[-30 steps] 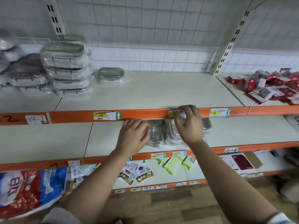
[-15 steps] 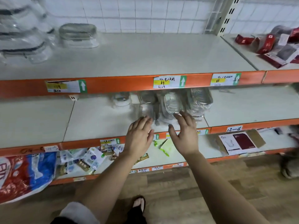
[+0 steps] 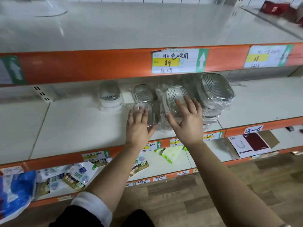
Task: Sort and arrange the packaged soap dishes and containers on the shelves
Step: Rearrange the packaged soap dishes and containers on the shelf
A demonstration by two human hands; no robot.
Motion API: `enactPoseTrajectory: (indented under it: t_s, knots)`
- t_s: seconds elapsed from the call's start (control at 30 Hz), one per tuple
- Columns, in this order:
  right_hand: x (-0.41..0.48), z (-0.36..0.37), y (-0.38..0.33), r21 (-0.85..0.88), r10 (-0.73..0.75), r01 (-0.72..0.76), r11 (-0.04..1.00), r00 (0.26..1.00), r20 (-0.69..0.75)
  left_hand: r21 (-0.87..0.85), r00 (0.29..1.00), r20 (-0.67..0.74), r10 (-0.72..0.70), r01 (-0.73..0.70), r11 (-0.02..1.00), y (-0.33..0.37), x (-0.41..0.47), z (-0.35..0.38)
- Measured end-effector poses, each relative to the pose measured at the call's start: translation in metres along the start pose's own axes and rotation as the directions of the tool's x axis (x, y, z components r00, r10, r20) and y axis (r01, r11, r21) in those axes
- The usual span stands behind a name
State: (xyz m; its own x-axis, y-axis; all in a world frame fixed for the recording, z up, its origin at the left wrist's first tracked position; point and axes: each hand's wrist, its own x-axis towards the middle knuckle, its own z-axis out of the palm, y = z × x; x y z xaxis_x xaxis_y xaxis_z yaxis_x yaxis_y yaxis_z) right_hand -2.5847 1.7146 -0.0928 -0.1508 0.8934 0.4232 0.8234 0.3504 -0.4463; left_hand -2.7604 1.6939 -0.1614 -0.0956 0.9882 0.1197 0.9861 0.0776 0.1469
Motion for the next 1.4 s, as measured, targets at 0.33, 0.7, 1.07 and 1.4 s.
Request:
enactPoseTrajectory:
  t_s: [0.33,0.7,1.07,1.4]
  knots:
    - [-0.012,-0.015,-0.007,0.079,0.036,-0.036,0.996,0.999,0.005,0.004,0.983,-0.159,0.088,-0.088,0.996,-0.003,-0.031,-0.04]
    - [-0.078,-0.119,-0.047,0.124,0.025,-0.024,0.992,1.0,-0.013,-0.173,0.974,-0.216,0.069,-0.107,0.979,0.011,-0.136,-0.148]
    - [-0.106,-0.209,-0.094,0.216,-0.072,0.092,0.972,0.993,-0.099,-0.202,0.953,-0.3,0.041,-0.106,0.974,0.017,-0.199,-0.243]
    - [-0.074,-0.223,-0.136,0.339,-0.123,0.146,0.929,0.989,-0.087,-0.159,0.888,-0.458,0.037,-0.123,0.98,-0.019,-0.196,-0.313]
